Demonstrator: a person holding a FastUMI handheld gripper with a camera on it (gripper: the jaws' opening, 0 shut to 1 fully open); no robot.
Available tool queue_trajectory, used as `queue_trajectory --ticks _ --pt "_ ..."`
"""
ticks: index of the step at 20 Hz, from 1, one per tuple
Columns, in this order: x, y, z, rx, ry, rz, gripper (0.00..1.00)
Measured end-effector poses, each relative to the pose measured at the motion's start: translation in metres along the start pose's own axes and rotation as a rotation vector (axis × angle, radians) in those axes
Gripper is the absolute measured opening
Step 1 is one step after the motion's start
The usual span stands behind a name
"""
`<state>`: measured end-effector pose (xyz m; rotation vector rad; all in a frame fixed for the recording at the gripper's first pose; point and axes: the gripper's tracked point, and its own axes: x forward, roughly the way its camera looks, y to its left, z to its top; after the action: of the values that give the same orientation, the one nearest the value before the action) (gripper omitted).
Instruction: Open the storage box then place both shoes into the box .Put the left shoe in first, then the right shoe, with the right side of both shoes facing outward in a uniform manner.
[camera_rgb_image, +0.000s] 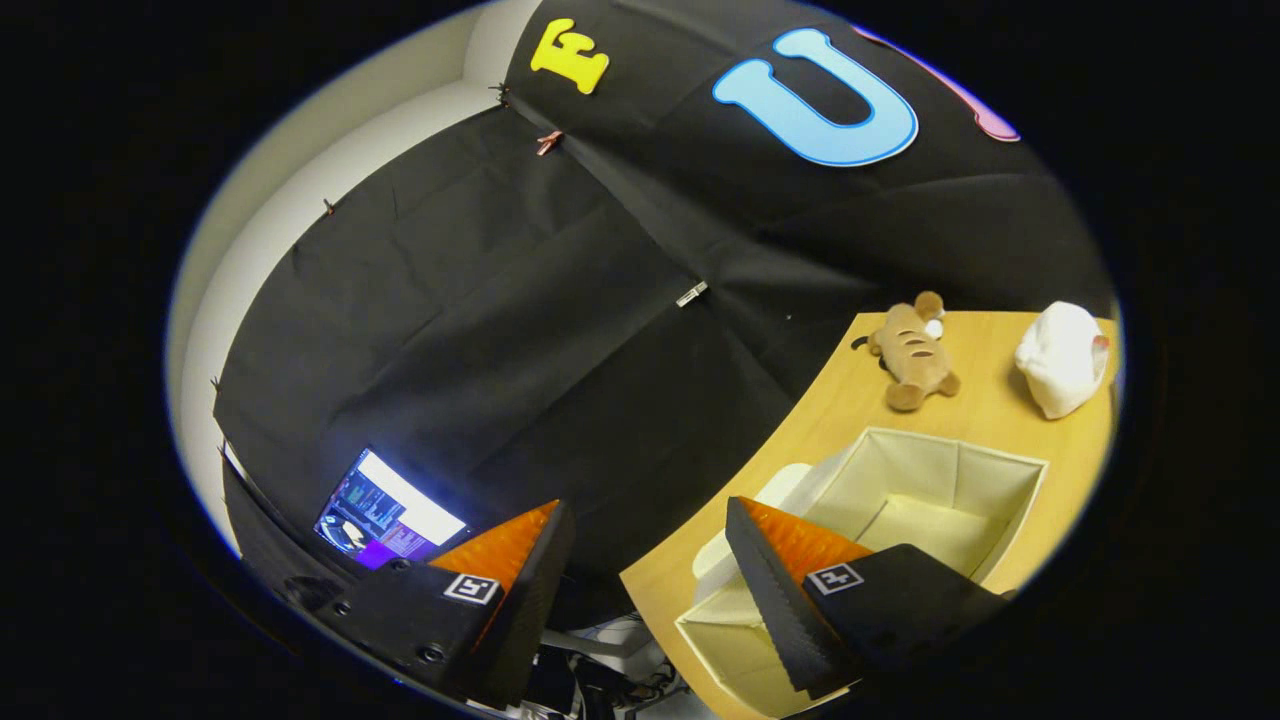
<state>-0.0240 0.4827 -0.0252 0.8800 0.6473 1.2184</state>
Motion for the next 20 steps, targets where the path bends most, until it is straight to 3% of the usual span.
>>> queue_trajectory --ticks 3,10,20 --pt "-0.022 -0.005 0.001 -0.058 -0.022 -0.05 0.95" --pt "-0.111 -0.056 0.012 -0.164 -0.124 -0.293 0.95" --pt "-0.27 -0.153 -0.059 -0.23 -0.101 -0.718 0.95"
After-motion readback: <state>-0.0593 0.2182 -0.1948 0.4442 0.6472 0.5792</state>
